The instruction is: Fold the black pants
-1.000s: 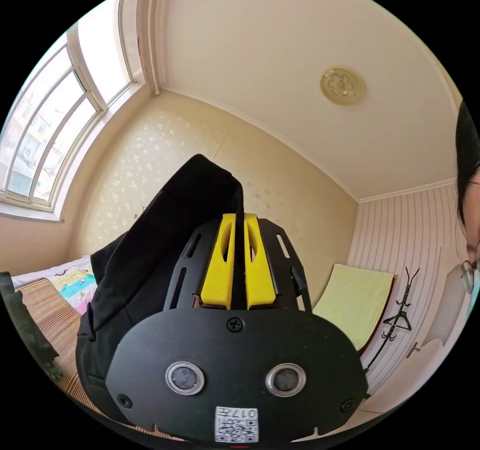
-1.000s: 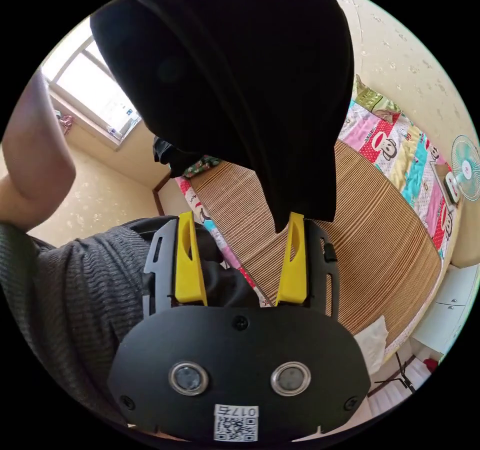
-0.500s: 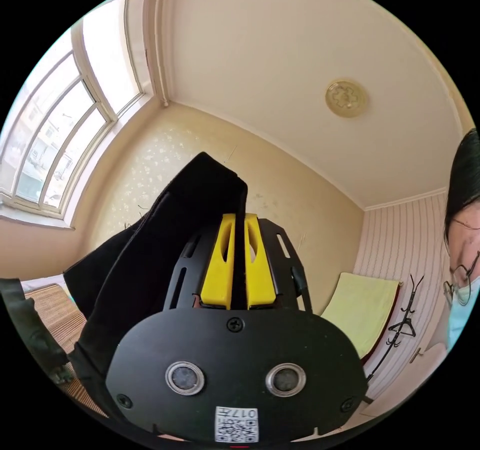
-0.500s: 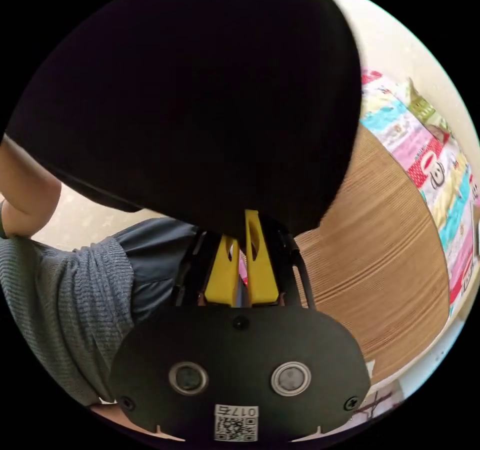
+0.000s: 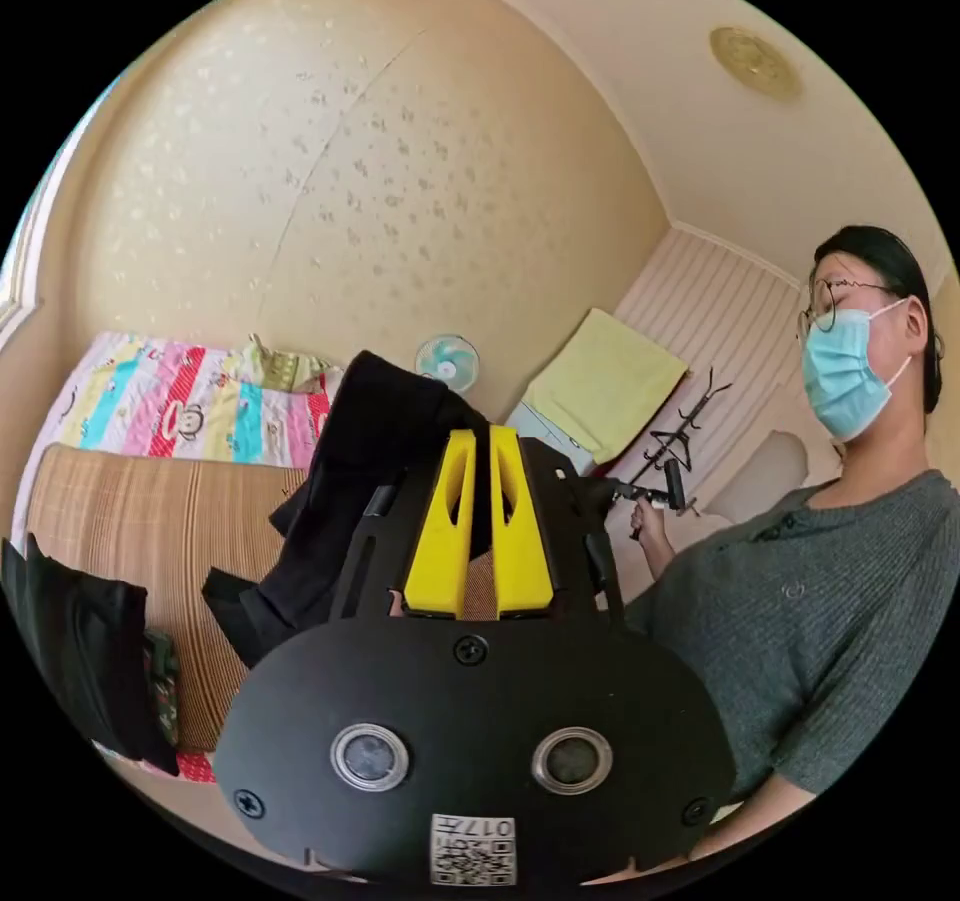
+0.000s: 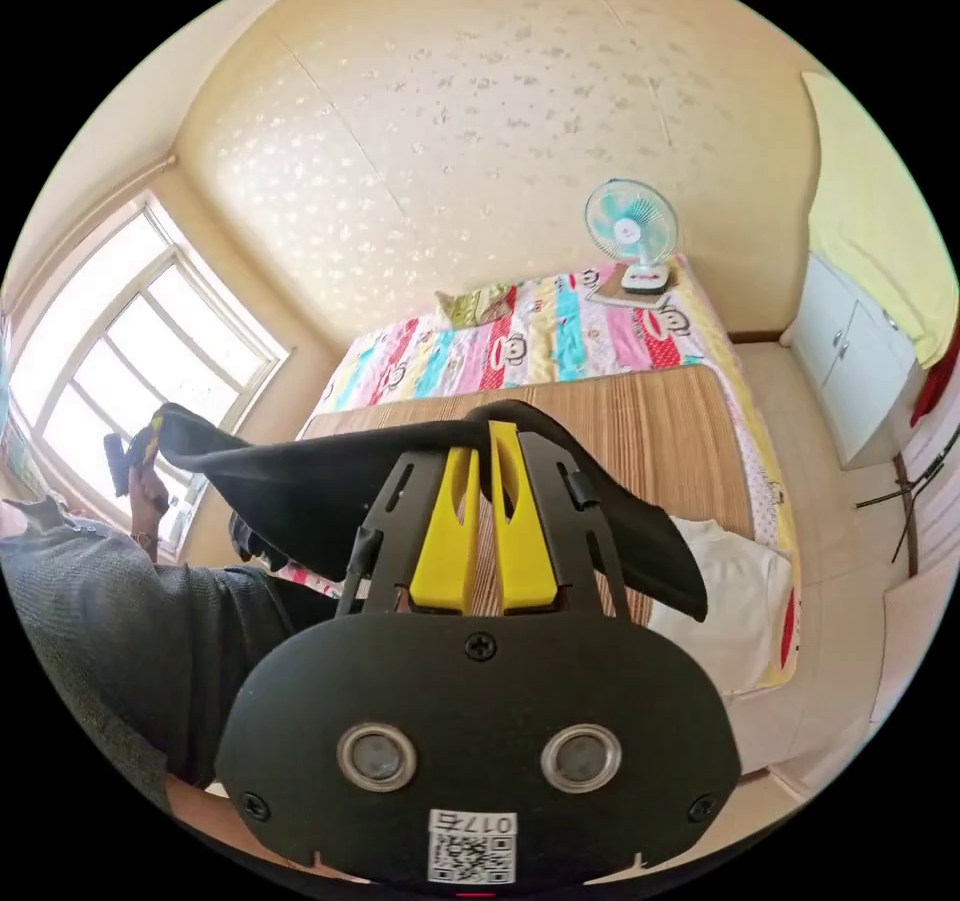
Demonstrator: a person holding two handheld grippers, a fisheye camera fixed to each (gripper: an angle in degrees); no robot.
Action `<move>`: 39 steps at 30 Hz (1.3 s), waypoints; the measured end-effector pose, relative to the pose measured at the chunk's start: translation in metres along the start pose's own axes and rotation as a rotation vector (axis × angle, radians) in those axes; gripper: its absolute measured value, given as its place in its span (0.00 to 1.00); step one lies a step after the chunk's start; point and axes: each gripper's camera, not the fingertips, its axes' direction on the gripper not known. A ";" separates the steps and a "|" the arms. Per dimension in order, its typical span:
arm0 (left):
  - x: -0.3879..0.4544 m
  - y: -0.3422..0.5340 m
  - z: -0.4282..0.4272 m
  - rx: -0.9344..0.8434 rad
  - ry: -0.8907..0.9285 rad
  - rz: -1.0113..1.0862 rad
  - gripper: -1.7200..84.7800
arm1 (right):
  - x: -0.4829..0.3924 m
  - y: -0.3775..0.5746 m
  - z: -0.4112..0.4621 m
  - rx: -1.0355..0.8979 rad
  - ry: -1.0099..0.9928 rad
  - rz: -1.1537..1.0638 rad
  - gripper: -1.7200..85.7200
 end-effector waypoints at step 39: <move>-0.385 -0.284 0.017 -0.420 -0.070 -0.407 0.01 | 0.087 0.123 -0.043 -0.440 -0.007 0.300 0.06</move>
